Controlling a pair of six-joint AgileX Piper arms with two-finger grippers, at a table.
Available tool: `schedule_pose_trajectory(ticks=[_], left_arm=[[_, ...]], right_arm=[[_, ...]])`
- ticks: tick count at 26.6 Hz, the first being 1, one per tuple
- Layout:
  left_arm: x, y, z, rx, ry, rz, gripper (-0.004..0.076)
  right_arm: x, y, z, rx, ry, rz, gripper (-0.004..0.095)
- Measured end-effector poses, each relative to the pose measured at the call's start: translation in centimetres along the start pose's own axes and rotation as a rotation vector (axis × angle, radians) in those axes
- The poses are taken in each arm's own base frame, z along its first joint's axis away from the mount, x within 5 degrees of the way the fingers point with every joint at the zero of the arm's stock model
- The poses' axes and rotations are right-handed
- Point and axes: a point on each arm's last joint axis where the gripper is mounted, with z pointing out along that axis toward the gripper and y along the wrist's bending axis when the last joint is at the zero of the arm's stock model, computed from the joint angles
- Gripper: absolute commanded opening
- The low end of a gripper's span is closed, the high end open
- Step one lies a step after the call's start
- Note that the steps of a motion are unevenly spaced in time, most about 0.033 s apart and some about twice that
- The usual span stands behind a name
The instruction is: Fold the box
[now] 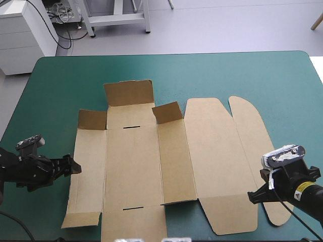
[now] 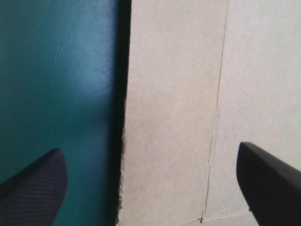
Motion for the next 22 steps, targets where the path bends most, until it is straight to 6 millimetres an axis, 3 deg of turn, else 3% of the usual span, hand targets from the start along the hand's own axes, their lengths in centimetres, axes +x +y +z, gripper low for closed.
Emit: schedule_pose_trajectory(ticks=[5, 12, 22], left_arm=[[0.1, 0.9, 1.0, 0.044, 0.061, -0.03, 0.069], [2.4, 1.4, 3.4, 0.089, 0.163, -0.059, 0.069], [2.3, -0.1, 4.0, 0.279, 0.082, -0.017, 0.0671]], right_arm=[[0.0, 0.0, 0.0, 0.0, 0.0, 0.0, -0.0003], [0.0, 0.0, 0.0, 0.0, 0.0, 0.0, -0.0002], [0.0, -0.3, 0.0, 0.032, -0.002, -0.021, -0.0002]])
